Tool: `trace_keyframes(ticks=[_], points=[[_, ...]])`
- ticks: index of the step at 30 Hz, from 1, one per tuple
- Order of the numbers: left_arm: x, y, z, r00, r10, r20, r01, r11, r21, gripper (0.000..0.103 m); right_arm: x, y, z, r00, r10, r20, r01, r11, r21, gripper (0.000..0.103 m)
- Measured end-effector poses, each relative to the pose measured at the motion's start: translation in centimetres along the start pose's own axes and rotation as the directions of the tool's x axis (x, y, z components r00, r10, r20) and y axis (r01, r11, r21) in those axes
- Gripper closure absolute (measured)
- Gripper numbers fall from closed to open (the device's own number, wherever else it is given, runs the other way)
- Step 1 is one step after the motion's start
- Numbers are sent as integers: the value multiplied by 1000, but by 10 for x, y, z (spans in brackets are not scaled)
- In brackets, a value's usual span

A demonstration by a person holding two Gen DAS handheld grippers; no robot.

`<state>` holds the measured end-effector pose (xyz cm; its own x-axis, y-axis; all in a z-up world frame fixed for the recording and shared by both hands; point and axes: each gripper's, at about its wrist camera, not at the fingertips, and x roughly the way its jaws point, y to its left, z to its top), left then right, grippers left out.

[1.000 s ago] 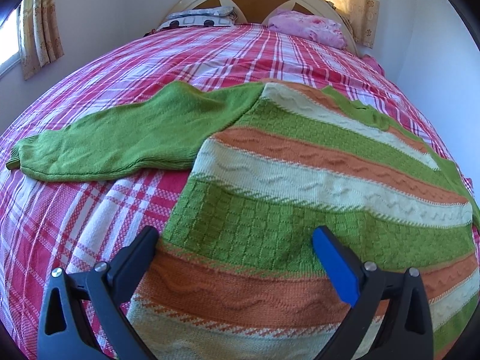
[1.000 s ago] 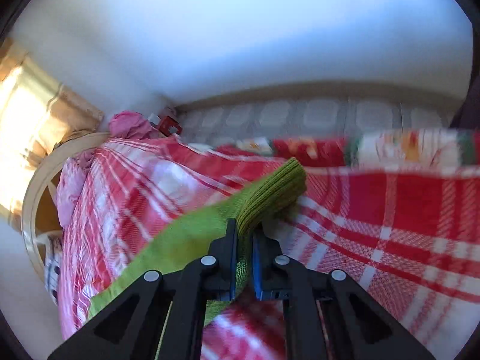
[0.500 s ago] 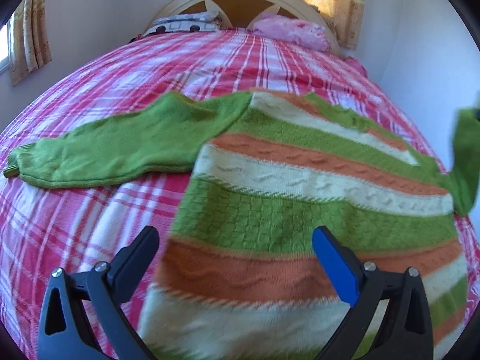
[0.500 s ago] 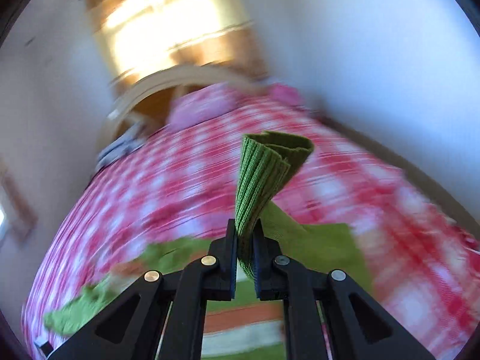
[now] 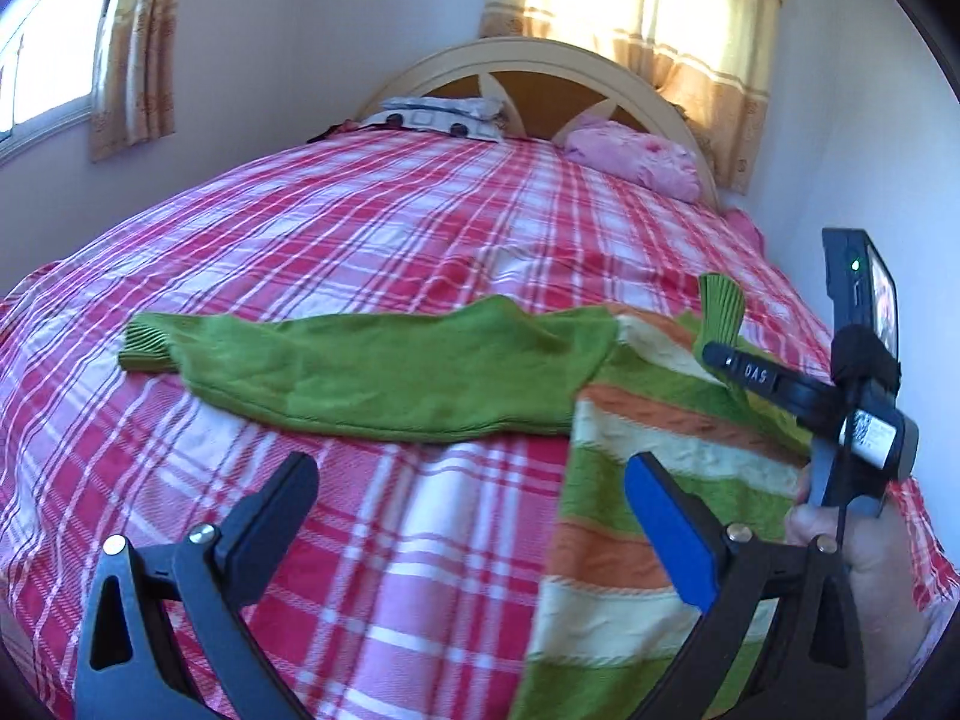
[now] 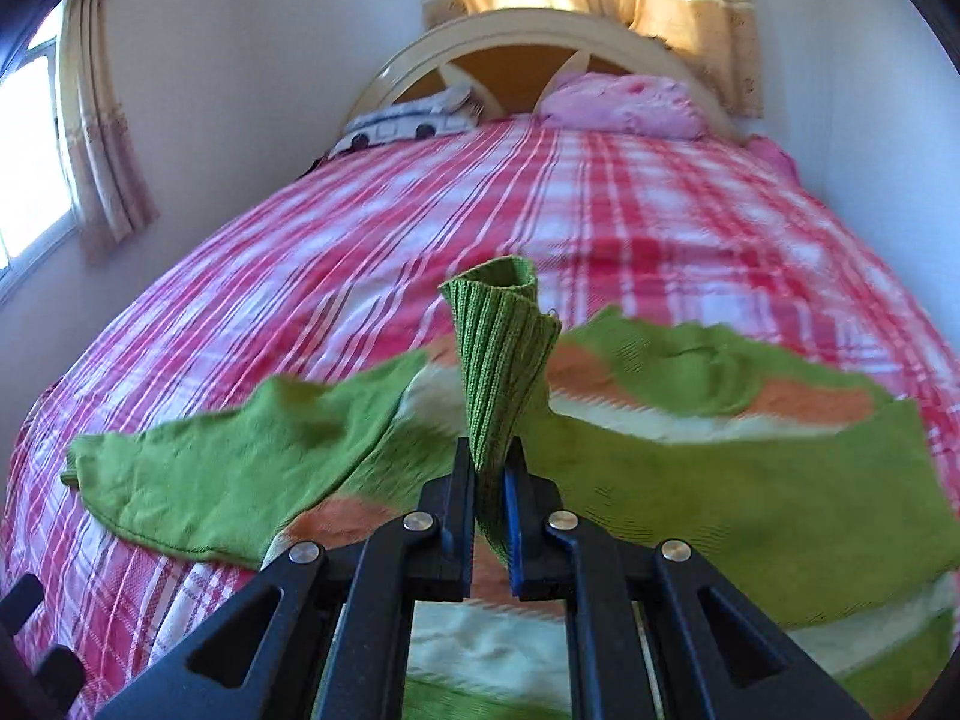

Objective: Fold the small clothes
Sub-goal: 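Grasp the green sleeve cuff with the right gripper and lift it, then lay the held sleeve across the sweater back and open the right gripper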

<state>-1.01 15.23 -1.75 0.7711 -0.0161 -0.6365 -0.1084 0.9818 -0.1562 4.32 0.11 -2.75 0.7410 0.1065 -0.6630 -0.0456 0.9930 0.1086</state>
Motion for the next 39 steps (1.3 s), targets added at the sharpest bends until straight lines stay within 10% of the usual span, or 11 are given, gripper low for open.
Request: trace_keyframes(ticks=[8, 13, 16, 19, 23, 33, 36, 39], points=[[14, 13, -4, 1000, 6, -29, -7, 1000, -30, 0, 25, 17, -17, 997, 53, -58, -53, 999, 2, 91], [19, 15, -6, 999, 16, -42, -17, 1000, -15, 0, 29, 17, -20, 946, 291, -144, -280, 955, 94, 40], [22, 19, -7, 999, 30, -45, -31, 999, -25, 0, 5, 13, -17, 939, 339, -55, -334, 939, 89, 46], [26, 23, -7, 997, 41, -60, -44, 998, -44, 0, 4, 4, -9, 956, 289, -39, -283, 952, 116, 86], [28, 28, -9, 996, 62, -69, -66, 996, -55, 0, 29, 12, -16, 961, 262, -93, -252, 963, 99, 86], [27, 105, 0, 981, 169, -90, -185, 959, -215, 0, 16, 19, -26, 974, 211, -76, -208, 977, 49, 83], [23, 151, 8, 978, 200, -52, -205, 914, -350, 0, -19, 23, -34, 982, 189, 14, -188, 982, -25, 46], [25, 186, 15, 979, 202, 3, -178, 871, -458, 0, -35, 28, -46, 984, 163, 75, -156, 984, -84, 39]])
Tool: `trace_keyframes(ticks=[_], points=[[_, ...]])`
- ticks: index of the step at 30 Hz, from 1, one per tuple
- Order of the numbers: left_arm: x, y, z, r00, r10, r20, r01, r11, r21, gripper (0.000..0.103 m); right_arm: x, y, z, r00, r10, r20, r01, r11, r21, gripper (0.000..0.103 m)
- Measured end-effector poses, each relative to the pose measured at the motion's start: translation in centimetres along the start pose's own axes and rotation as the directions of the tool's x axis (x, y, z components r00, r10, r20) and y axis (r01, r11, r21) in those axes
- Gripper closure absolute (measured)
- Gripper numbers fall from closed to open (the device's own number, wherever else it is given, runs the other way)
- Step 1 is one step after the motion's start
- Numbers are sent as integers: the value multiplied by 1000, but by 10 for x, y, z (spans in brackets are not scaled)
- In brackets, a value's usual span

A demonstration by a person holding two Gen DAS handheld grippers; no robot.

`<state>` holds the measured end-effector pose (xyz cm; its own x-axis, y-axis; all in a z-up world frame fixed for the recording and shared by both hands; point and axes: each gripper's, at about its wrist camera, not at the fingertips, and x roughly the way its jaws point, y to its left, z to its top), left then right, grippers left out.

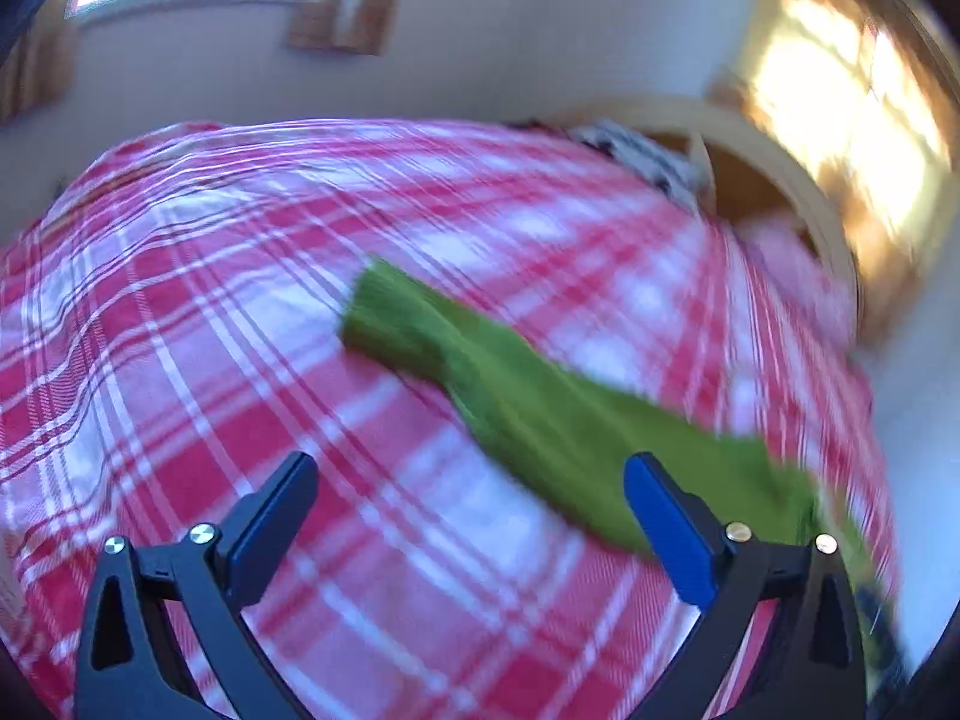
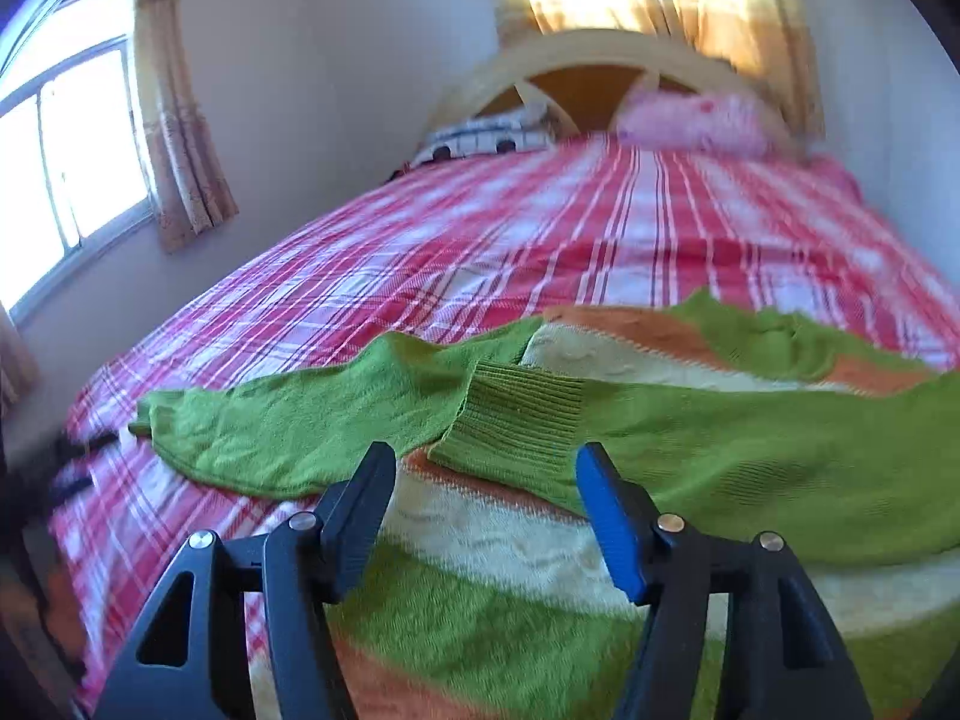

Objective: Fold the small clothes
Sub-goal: 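Lay the held sleeve across the sweater back and open the right gripper, then grasp the other green sleeve cuff with the left gripper and lift it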

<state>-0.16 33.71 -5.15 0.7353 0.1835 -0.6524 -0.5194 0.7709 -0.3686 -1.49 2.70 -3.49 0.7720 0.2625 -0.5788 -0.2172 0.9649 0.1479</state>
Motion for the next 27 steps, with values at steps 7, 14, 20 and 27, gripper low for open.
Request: trace_keyframes(ticks=[7, 14, 20, 27], points=[[53, 8, 25, 994, -67, -90, 54, 989, -140, 16, 11, -4, -15, 998, 8, -61, -6, 1000, 28, 39], [77, -15, 20, 992, -48, -117, 37, 995, -98, 28, 19, -16, -19, 996, 19, -88, -10, 994, 107, 39], [81, -22, 18, 994, 57, -97, -58, 998, -2, 57, 27, -22, -23, 992, 21, -121, -3, 989, 146, 39], [84, -25, 20, 994, 46, -96, -43, 999, 33, 93, 28, -25, -24, 992, 28, -127, -7, 986, 167, 39]])
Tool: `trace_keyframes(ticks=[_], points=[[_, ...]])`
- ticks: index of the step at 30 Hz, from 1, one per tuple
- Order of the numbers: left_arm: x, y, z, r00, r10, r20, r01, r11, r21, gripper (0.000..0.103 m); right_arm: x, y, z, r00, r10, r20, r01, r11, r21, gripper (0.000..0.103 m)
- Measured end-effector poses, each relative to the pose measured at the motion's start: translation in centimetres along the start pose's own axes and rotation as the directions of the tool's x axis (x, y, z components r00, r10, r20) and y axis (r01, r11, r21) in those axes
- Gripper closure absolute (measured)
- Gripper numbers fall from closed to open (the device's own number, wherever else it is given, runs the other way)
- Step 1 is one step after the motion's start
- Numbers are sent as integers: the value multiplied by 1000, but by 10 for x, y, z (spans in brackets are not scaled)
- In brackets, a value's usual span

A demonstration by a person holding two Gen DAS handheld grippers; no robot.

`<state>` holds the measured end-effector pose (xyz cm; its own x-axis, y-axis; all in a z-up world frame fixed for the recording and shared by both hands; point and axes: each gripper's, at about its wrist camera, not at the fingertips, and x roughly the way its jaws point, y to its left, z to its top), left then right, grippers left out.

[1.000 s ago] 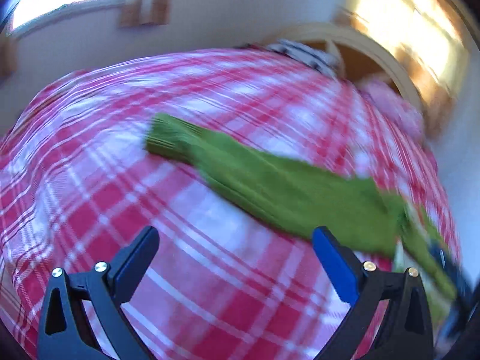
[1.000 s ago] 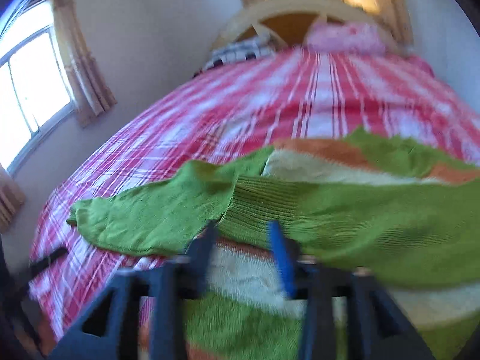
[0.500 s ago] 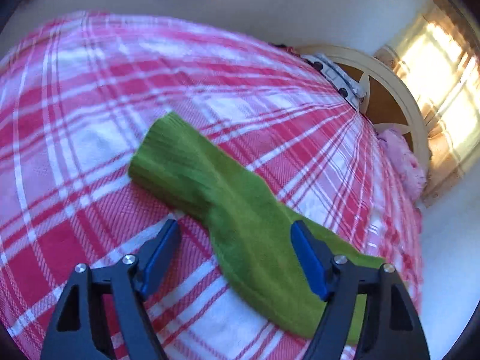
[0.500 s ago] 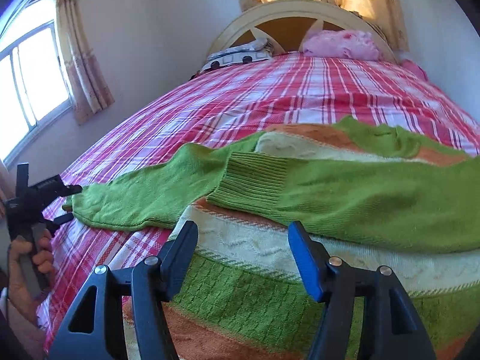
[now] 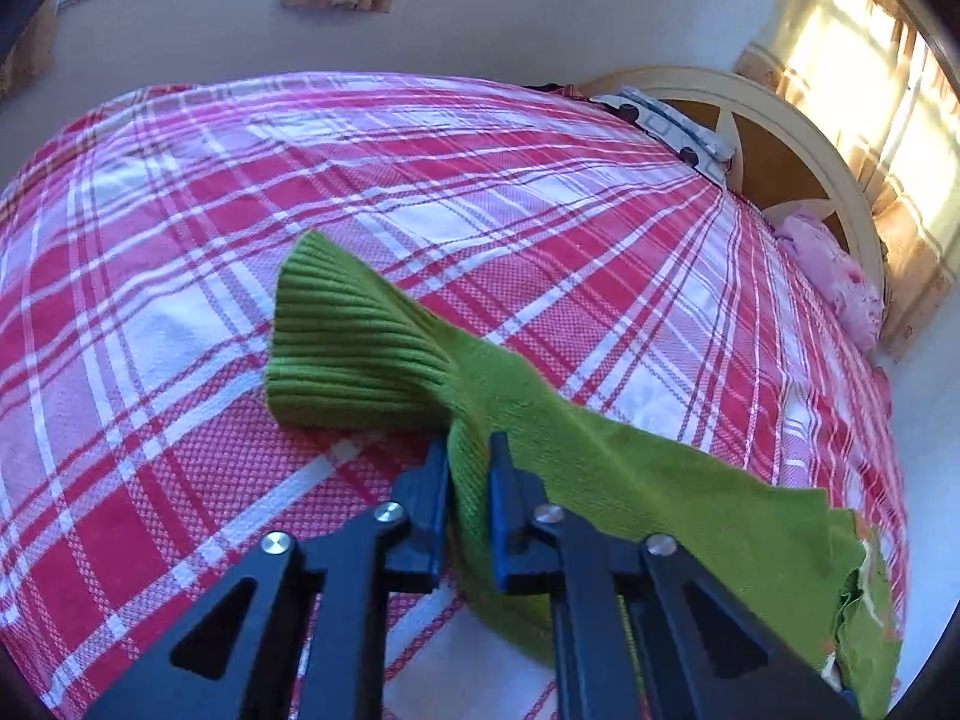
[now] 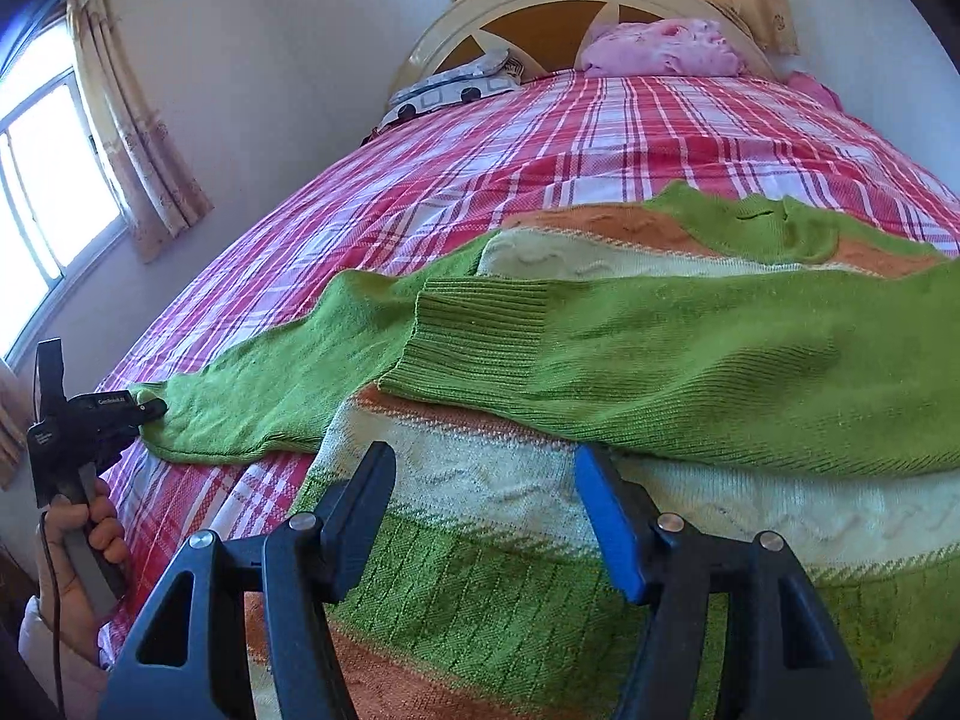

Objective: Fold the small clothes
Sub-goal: 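Grasp the other green sleeve cuff with the left gripper and lift it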

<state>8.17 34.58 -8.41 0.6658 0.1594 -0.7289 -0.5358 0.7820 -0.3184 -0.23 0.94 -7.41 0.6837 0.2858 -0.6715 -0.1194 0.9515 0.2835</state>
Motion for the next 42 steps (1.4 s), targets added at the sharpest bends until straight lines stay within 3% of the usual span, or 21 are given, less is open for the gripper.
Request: trace_keyframes(ticks=[6, 9, 11, 15, 17, 21, 24, 28, 32, 33, 34, 36, 39, 42], points=[[-26, -35, 11, 997, -49, 64, 45, 997, 65, 93, -2, -9, 1, 1000, 26, 16, -27, 998, 54, 39], [-59, -79, 7, 987, -104, 126, 79, 979, 186, 93, -12, -14, 3, 998, 28, 49, -32, 995, 94, 39], [-77, -107, -1, 978, -142, 154, 97, 959, 268, 93, -32, -20, 3, 993, 17, 114, -33, 990, 139, 39], [-116, -175, -35, 946, -279, 164, 182, 877, 444, 93, -62, -34, 1, 987, -23, 159, -7, 983, 182, 39], [-128, -209, -58, 926, -357, 119, 253, 825, 506, 93, -81, -47, -1, 981, -53, 186, 13, 977, 211, 39], [-132, -261, -108, 901, -434, 14, 345, 736, 583, 93, -109, -74, -7, 971, -129, 200, 74, 962, 262, 39], [-121, -284, -142, 894, -441, -74, 393, 695, 602, 93, -128, -98, -16, 964, -180, 198, 111, 942, 316, 39], [-97, -302, -186, 917, -366, -161, 375, 645, 666, 89, -141, -126, -31, 956, -232, 178, 153, 916, 371, 39], [-88, -291, -201, 925, -293, -242, 377, 634, 675, 76, -140, -145, -43, 962, -237, 139, 160, 895, 417, 39], [-92, -282, -200, 926, -295, -235, 373, 633, 678, 62, -138, -145, -44, 963, -234, 136, 157, 893, 422, 39], [-98, -273, -201, 932, -292, -213, 356, 639, 682, 39, -139, -147, -46, 964, -229, 135, 151, 891, 427, 39], [-113, -255, -201, 943, -297, -153, 318, 659, 681, 21, -140, -148, -44, 968, -211, 137, 135, 894, 428, 39], [-122, -221, -195, 961, -269, -69, 247, 713, 656, 21, -144, -143, -32, 973, -172, 154, 94, 905, 416, 39], [-110, -199, -191, 973, -223, -59, 211, 757, 618, 21, -136, -137, -8, 983, -87, 161, 14, 913, 407, 38]])
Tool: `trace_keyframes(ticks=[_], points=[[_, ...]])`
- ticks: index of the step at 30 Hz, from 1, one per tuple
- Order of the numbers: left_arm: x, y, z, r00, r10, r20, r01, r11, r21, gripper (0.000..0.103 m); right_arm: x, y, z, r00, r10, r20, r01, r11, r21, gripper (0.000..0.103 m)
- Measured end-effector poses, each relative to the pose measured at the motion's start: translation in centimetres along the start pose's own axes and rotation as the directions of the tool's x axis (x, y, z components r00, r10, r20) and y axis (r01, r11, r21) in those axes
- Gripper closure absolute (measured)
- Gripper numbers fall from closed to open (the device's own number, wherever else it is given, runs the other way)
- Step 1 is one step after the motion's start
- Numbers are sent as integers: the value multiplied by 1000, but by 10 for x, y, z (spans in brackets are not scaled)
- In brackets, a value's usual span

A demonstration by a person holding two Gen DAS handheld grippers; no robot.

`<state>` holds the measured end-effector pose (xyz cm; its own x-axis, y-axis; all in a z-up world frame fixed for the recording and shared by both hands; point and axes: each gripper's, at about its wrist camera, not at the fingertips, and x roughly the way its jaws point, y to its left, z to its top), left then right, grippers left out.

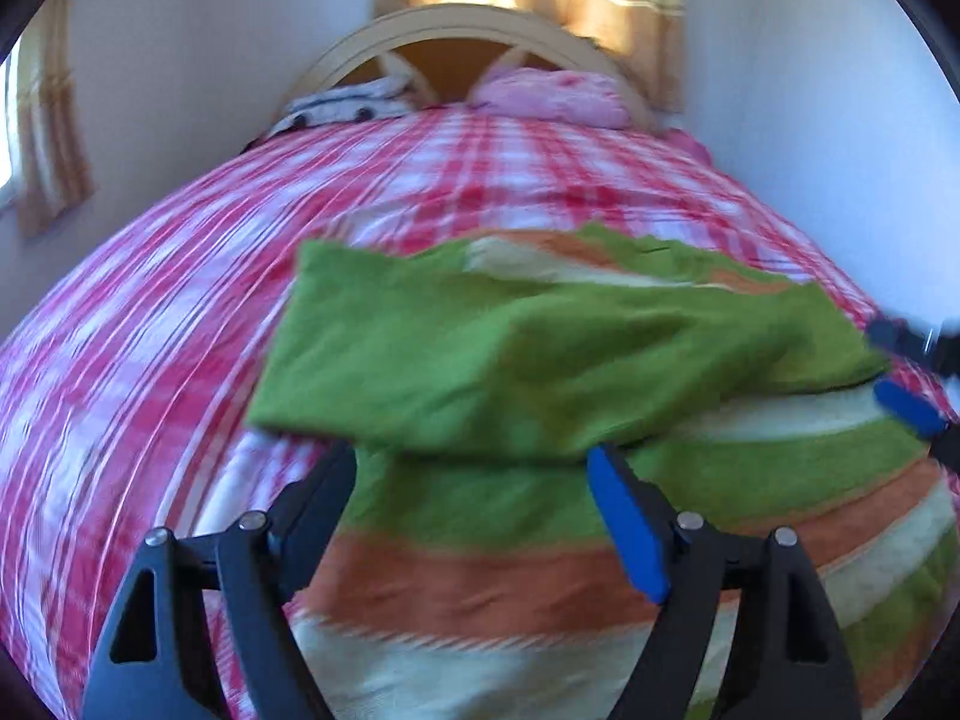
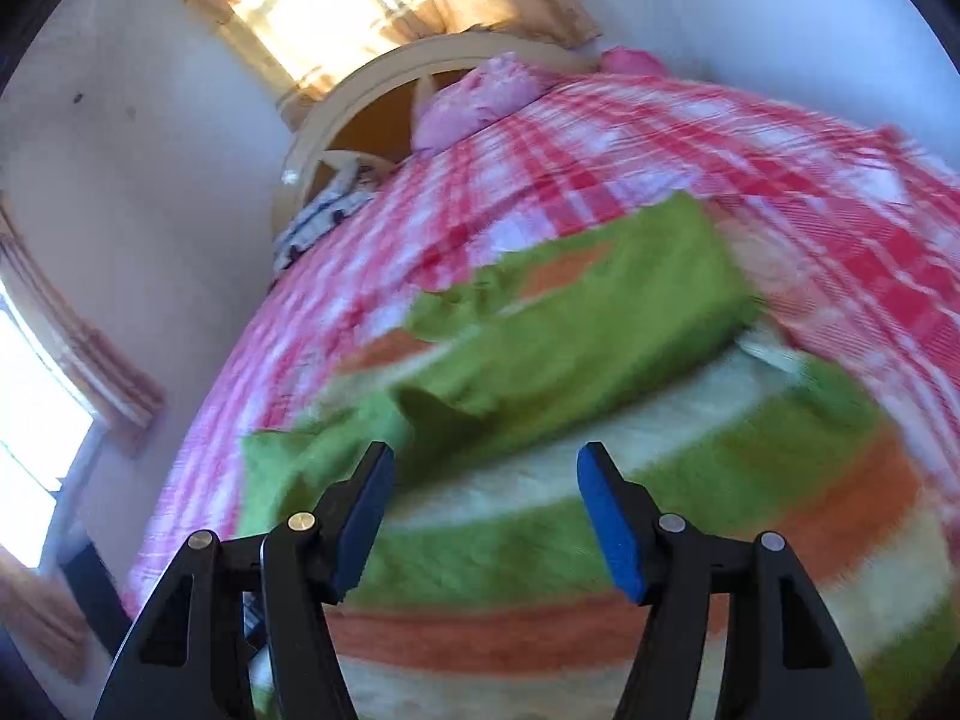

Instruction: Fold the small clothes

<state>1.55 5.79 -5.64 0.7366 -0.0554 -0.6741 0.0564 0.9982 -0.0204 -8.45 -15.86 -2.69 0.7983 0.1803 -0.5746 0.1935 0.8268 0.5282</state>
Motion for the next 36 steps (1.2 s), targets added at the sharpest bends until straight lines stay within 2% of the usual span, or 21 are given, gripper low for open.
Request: trace_keyframes(ticks=[2, 3, 6, 9, 12, 14, 15, 16, 18, 21, 24, 28, 30, 34, 35, 36], points=[[12, 11, -10, 998, -3, -66, -1, 998, -57, 21, 14, 8, 7, 998, 58, -29, -57, 998, 21, 31], [16, 18, -12, 996, -35, -87, 26, 994, -104, 21, 23, 11, 8, 996, 74, -52, -72, 997, 39, 29], [13, 25, -16, 996, -58, -62, 47, 986, -162, 21, 52, 15, 8, 988, 81, -133, -69, 993, 95, 29], [11, 22, -19, 996, -54, -66, 44, 989, -144, 16, 66, 18, 3, 993, 28, -117, -17, 996, 87, 29], [12, 17, -20, 996, -50, -78, 40, 991, -125, 13, 81, 28, -5, 991, -48, -126, 48, 999, -4, 29], [11, 18, -20, 996, -51, -79, 41, 991, -124, 12, 82, 39, -10, 990, -96, -104, 86, 992, -96, 29], [11, 17, -21, 995, -56, -79, 46, 991, -124, 10, 84, 41, -11, 989, -109, -103, 96, 987, -128, 39], [14, 19, -18, 995, -60, -81, 50, 991, -125, 9, 88, 45, -13, 985, -129, -111, 109, 980, -169, 56], [15, 18, -17, 994, -66, -84, 56, 991, -124, 7, 94, 49, -16, 978, -171, -117, 141, 962, -235, 70], [15, 19, -17, 994, -72, -82, 61, 990, -128, 7, 91, 54, -18, 978, -176, -113, 137, 947, -292, 85], [15, 20, -17, 994, -80, -78, 69, 988, -137, 7, 76, 67, -8, 985, -164, -51, 138, 932, -335, 87], [14, 21, -17, 993, -85, -76, 74, 987, -141, 7, 49, 92, 22, 983, -166, 82, 185, 874, -449, 88], [14, 23, -18, 993, -88, -75, 76, 986, -145, 7, 34, 97, 41, 976, -171, 137, 216, 850, -480, 88], [14, 23, -18, 993, -85, -76, 73, 986, -147, 7, 8, 81, 71, 935, -238, 263, 344, 789, -510, 88], [15, 22, -17, 994, -83, -78, 71, 987, -145, 7, 5, 72, 76, 928, -257, 269, 363, 782, -506, 88], [15, 22, -17, 994, -79, -79, 68, 988, -142, 7, 6, 62, 78, 930, -264, 255, 360, 787, -502, 88]])
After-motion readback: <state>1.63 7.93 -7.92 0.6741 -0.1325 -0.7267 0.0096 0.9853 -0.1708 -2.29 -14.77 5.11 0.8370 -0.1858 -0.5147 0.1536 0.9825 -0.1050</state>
